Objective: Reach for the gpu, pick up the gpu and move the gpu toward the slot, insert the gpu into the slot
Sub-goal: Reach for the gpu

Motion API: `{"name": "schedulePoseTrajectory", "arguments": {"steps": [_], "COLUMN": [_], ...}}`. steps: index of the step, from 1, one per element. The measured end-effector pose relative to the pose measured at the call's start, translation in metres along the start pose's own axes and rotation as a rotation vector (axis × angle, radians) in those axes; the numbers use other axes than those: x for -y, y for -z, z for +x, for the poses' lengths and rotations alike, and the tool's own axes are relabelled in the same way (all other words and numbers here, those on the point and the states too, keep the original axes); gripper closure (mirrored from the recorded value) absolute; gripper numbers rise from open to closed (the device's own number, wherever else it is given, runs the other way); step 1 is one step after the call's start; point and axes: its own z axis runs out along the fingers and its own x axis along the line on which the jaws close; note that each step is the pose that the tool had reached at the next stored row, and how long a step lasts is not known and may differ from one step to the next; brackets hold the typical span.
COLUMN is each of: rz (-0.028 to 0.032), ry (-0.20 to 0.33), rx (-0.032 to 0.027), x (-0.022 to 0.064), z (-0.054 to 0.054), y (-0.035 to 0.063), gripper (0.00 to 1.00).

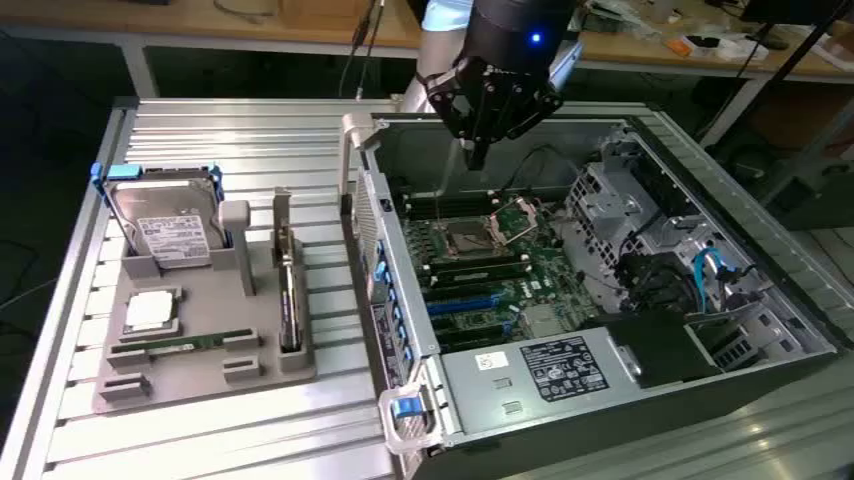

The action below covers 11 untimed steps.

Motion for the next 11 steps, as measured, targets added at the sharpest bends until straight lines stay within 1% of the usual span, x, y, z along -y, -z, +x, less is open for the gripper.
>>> {"name": "schedulePoseTrajectory", "arguments": {"steps": [3, 11], "rz": [0.0000, 0.0000], "ry": [0.000, 0.000], "rx": [0.0000, 0.0000], "x": [0.0012, 0.0031], "z": [0.016, 0.040], "y": [0.0005, 0.0011], "gripper": [0.89, 0.89]}}
